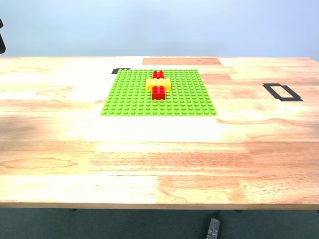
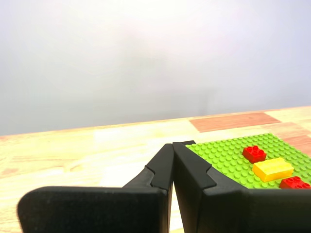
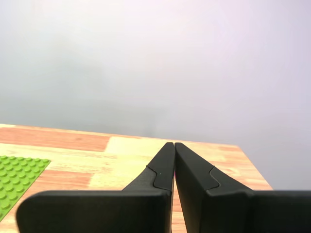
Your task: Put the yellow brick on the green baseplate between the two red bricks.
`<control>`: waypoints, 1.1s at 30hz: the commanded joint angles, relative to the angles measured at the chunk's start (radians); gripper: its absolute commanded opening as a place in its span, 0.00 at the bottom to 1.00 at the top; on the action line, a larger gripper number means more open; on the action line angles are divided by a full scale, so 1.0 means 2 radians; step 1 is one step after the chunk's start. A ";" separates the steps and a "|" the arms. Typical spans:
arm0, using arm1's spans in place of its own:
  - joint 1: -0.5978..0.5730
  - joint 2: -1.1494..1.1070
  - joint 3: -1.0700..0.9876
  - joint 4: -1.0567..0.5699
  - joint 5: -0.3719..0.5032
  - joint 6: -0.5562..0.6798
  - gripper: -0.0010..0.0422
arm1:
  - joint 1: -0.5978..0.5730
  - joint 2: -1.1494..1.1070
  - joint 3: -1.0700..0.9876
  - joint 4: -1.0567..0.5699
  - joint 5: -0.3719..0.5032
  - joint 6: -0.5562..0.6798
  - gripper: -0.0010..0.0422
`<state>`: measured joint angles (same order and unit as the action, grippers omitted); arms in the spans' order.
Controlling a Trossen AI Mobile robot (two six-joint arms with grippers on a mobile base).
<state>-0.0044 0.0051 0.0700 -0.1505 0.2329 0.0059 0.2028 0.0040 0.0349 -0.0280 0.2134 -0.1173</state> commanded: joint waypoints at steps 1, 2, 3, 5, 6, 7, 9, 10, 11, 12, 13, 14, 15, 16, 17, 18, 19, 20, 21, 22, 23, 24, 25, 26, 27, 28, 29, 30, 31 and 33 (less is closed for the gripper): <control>0.000 0.001 0.001 -0.004 0.001 0.000 0.02 | 0.000 0.003 0.001 -0.001 0.000 0.000 0.02; 0.000 0.001 0.001 -0.005 0.001 0.000 0.02 | 0.000 0.004 0.001 -0.001 0.000 0.000 0.02; 0.000 0.000 0.001 -0.004 0.001 0.001 0.02 | 0.000 0.005 0.001 -0.001 0.000 0.000 0.02; 0.000 0.000 0.001 -0.004 0.001 0.001 0.02 | 0.000 0.005 0.002 -0.004 0.000 0.000 0.02; 0.000 0.000 0.001 -0.004 0.001 0.001 0.02 | 0.000 0.005 0.002 -0.005 0.000 0.000 0.02; 0.000 0.000 0.000 -0.004 0.001 0.001 0.02 | 0.000 0.005 0.002 -0.005 0.000 0.000 0.02; 0.000 0.000 0.000 -0.004 0.001 0.004 0.02 | 0.000 0.005 0.002 -0.004 0.000 -0.004 0.02; 0.000 0.000 0.000 -0.004 0.001 0.009 0.02 | 0.000 0.005 0.002 -0.005 0.000 -0.007 0.02; 0.000 0.000 0.000 -0.004 0.001 0.011 0.02 | 0.000 0.005 0.002 -0.005 0.000 -0.007 0.02; 0.000 0.000 0.000 -0.004 0.001 0.010 0.02 | 0.000 0.005 0.002 -0.005 0.000 -0.007 0.02; 0.000 0.000 0.000 -0.004 0.001 0.010 0.02 | 0.000 0.005 0.002 -0.005 0.000 -0.007 0.02; 0.000 0.001 0.000 -0.004 0.001 0.010 0.02 | 0.000 0.005 0.002 -0.005 0.000 -0.007 0.02; 0.000 0.001 0.000 -0.004 0.001 0.010 0.02 | 0.000 0.005 0.002 -0.005 0.000 -0.007 0.02; 0.000 0.001 0.000 -0.004 0.001 0.010 0.02 | 0.000 0.006 0.002 -0.005 0.000 -0.007 0.02; 0.000 0.001 0.000 -0.004 0.001 0.010 0.02 | 0.000 0.005 0.002 -0.005 0.000 -0.007 0.02; 0.000 0.001 0.000 -0.004 0.001 0.010 0.02 | 0.001 0.005 0.002 -0.005 0.000 -0.007 0.02; 0.000 0.001 0.000 -0.004 0.001 0.010 0.02 | 0.000 0.005 0.002 -0.005 0.000 -0.007 0.02; 0.000 0.001 0.000 -0.004 0.001 0.010 0.02 | 0.000 0.005 0.002 -0.005 0.000 -0.007 0.02; 0.000 0.001 0.000 -0.004 0.001 0.010 0.02 | 0.000 0.005 0.002 -0.005 0.000 -0.007 0.02; 0.000 0.001 0.000 -0.004 0.001 0.010 0.02 | 0.000 0.006 0.002 -0.005 0.000 -0.007 0.02; 0.000 0.001 0.000 -0.004 0.001 0.009 0.02 | 0.000 0.005 0.002 -0.005 0.000 -0.007 0.02; 0.000 0.001 0.000 -0.004 0.001 0.010 0.02 | 0.000 0.005 0.002 -0.005 0.000 -0.005 0.02; 0.000 0.001 0.000 -0.004 0.001 0.010 0.02 | 0.000 0.006 0.002 -0.005 0.000 -0.003 0.02; 0.000 0.001 0.000 -0.004 0.001 0.010 0.02 | 0.000 0.005 0.002 -0.005 0.000 -0.003 0.02; 0.000 0.001 0.000 -0.004 0.001 0.009 0.02 | 0.000 0.005 0.002 -0.005 0.000 -0.003 0.02; 0.000 0.001 0.000 -0.004 0.001 0.010 0.02 | 0.000 0.006 0.002 -0.005 0.000 -0.003 0.02; 0.000 0.001 0.000 -0.004 0.001 0.009 0.02 | 0.000 0.005 0.002 -0.005 0.000 -0.003 0.02; 0.000 0.001 0.000 -0.004 0.001 0.009 0.02 | 0.000 0.005 0.002 -0.005 0.000 -0.003 0.02; 0.000 0.001 0.000 -0.004 0.001 0.009 0.02 | 0.000 0.005 0.002 -0.005 0.000 -0.003 0.02; 0.000 0.001 0.000 -0.004 0.001 0.009 0.02 | 0.000 0.005 0.002 -0.005 0.000 -0.003 0.02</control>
<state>-0.0044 0.0059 0.0711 -0.1577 0.2356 0.0254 0.2031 0.0147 0.0383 -0.0376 0.2157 -0.1261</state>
